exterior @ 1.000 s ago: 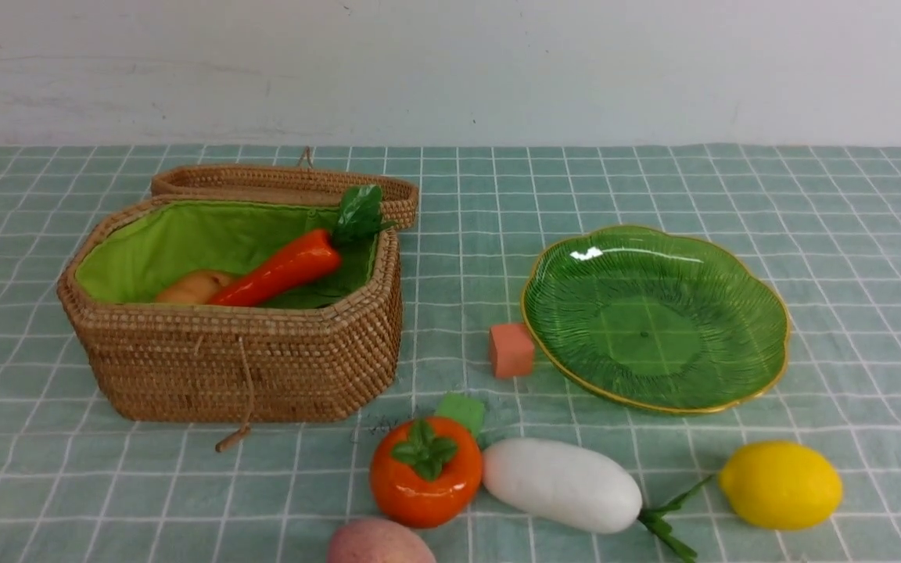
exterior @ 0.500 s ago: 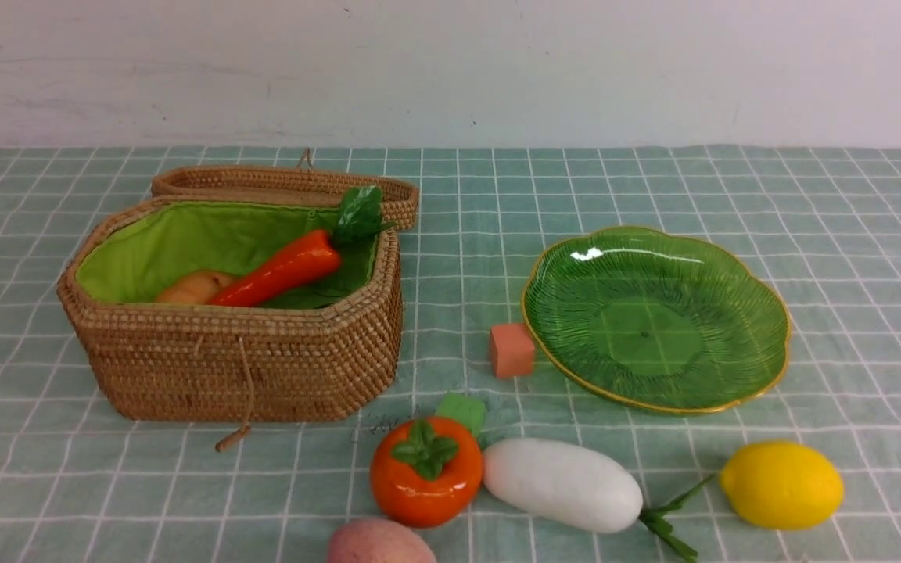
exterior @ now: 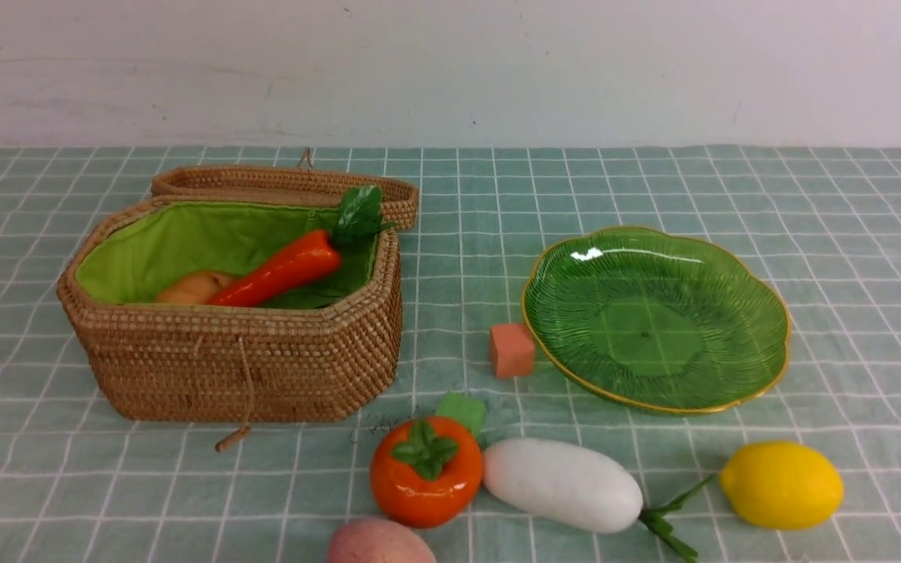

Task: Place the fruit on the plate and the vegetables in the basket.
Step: Grab a peach with your right arm and put it on the plate on the right

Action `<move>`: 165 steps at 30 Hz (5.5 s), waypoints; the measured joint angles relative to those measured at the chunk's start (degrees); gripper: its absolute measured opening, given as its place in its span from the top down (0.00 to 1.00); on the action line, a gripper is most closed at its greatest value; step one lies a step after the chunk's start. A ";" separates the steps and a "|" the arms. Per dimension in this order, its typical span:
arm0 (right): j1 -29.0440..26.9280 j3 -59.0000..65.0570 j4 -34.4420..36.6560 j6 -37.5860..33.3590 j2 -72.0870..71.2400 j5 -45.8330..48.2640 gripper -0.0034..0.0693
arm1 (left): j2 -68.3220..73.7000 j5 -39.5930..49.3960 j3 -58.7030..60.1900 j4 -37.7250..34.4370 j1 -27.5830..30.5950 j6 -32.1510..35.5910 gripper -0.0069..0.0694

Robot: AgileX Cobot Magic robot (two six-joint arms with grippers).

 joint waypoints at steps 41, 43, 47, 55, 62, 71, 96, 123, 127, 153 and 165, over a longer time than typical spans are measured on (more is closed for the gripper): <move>0.00 -47.92 -9.75 19.37 28.52 5.83 0.62 | 0.00 0.00 0.00 0.00 0.00 0.04 0.88; 0.00 -48.23 -10.50 16.51 32.71 7.86 0.62 | 0.00 0.00 0.00 0.00 0.00 0.04 0.88; 0.00 -48.23 -9.40 14.31 38.77 5.96 0.62 | 0.00 0.00 0.00 0.00 0.00 0.04 0.88; 8.87 -48.73 7.07 0.13 52.08 9.58 0.62 | 0.00 0.00 0.00 0.00 0.00 0.04 0.88; 30.07 -57.18 14.79 -12.96 64.84 15.28 0.61 | 0.00 0.00 0.00 0.00 0.00 0.04 0.88; 49.06 -73.68 15.50 -13.72 85.10 22.70 0.31 | 0.00 0.00 0.00 0.00 -0.02 0.04 0.88; 55.88 -84.34 14.78 0.08 112.09 24.33 0.06 | -0.11 -0.06 0.00 0.00 -0.02 0.04 0.86; 55.43 -98.93 21.37 -9.36 114.39 35.53 0.13 | -0.11 -0.06 0.00 0.00 -0.02 0.04 0.86; 53.38 -104.44 21.37 -9.31 114.39 35.28 0.13 | -0.11 -0.06 0.00 0.00 -0.02 0.04 0.86; 24.49 -120.59 15.16 -8.32 111.39 32.85 0.13 | -0.11 -0.06 0.00 0.00 -0.02 0.04 0.84; 20.61 -98.61 6.19 -3.90 121.15 17.05 0.13 | -0.11 -0.06 0.00 0.00 -0.02 0.04 0.82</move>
